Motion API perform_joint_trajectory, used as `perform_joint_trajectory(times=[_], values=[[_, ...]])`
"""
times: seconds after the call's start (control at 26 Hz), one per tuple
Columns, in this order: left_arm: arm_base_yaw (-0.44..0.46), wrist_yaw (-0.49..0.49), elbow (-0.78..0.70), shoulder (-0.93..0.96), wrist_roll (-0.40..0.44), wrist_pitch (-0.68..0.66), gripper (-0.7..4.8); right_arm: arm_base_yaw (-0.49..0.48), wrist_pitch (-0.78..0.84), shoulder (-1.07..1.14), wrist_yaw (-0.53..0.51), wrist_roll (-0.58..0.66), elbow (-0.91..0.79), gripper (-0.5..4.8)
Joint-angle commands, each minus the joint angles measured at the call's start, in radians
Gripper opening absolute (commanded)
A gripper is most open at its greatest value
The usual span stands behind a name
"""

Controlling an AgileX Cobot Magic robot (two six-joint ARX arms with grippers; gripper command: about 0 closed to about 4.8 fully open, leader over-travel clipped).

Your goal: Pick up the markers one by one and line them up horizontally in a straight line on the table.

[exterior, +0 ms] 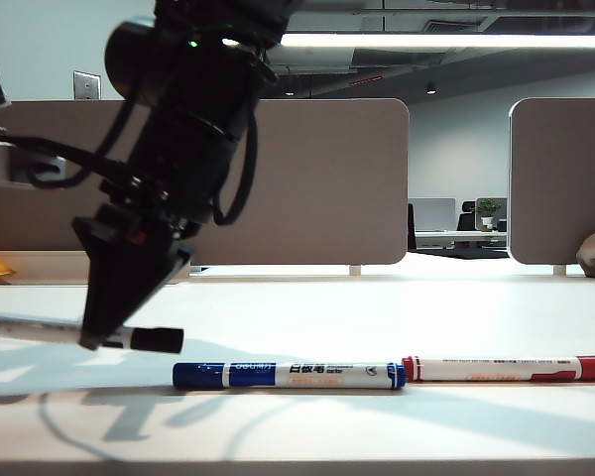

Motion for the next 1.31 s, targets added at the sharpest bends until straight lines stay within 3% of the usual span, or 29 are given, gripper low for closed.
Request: perform_joint_trajectory(times=[0.04, 1.31], values=[[0.012, 0.009, 0.003, -0.017, -0.003, -0.002, -0.06, 0.011, 0.006, 0.016, -0.007, 0.032, 0.048, 0.53], [0.012, 0.017, 0.003, -0.024, -0.003, 0.007, -0.06, 0.003, -0.07, 0.102, 0.001, 0.077, 0.084, 0.53]])
